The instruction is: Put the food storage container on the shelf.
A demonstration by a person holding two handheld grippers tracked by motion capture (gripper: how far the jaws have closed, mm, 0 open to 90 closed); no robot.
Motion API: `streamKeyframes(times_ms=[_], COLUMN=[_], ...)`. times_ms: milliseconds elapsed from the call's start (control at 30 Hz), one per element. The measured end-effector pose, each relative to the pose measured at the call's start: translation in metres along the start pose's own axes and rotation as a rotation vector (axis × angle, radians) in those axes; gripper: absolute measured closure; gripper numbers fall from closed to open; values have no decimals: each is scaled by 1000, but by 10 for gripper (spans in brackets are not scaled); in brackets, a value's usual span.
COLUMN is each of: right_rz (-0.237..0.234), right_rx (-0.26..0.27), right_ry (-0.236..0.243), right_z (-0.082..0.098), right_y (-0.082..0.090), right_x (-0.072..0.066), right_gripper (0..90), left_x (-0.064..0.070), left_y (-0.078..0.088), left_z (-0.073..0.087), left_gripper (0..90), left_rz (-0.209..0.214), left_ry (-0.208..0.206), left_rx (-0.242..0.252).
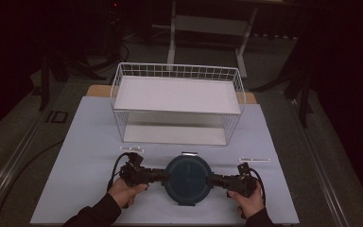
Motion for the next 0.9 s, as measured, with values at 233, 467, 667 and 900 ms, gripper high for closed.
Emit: streamKeyframes(times_ms=[233,467,667,900], right_rz=[-7,12,3,-1], right_rx=[8,5,7,18], right_ry=[26,36,39,71], right_z=[0,-2,-5,-24], right_y=[-1,-1,-3,-5], right_x=[-2,-11,-12,-16], right_gripper=[555,569,570,569], left_x=[0,0,1,5], left_y=[1,4,9,20], left_z=[2,6,2,-15], left_gripper=[568,568,570,570], left_rz=[-6,-9,4,-20], left_ry=[-2,20,16,-13], left_rx=[5,12,21,46])
Point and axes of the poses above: each handheld gripper's, and its own axes: y roughly backward along the jaws, z roughly out of its underside, x roughly to its right, the point moved 6 cm from there along -y, roughly forward along the jaws, and after that the axes turned 10 degrees about y, right-handed, at the moved point
